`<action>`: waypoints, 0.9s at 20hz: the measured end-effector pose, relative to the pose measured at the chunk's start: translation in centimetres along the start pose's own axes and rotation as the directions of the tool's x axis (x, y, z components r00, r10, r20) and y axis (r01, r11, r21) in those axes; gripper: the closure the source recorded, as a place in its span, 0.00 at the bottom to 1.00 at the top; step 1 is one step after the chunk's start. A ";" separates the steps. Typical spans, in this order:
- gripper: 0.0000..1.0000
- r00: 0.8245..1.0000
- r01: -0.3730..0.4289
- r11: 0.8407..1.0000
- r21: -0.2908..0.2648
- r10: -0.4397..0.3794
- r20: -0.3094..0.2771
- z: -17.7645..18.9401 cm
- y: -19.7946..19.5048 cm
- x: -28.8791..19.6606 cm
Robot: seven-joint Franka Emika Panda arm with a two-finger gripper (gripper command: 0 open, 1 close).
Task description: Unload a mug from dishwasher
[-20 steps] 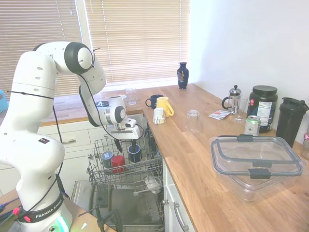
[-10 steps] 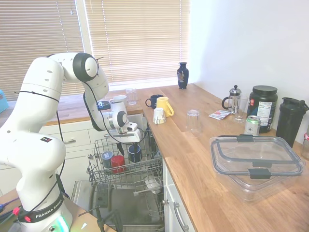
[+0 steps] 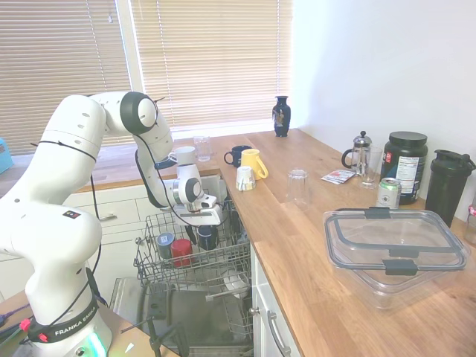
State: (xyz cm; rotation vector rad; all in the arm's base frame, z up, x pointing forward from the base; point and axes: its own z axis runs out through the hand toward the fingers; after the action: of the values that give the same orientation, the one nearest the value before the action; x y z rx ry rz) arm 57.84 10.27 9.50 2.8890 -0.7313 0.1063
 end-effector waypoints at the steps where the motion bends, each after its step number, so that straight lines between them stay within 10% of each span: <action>1: 0.00 1.000 0.002 1.000 0.002 -0.002 -0.001 0.0 -0.1 0.1; 18: 0.00 1.000 0.026 1.000 0.003 -0.026 0.007 1.9 -3.3 -0.4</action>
State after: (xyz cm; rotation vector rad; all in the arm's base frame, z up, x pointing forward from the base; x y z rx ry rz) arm 59.09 13.03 7.11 2.9026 -0.6948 0.0950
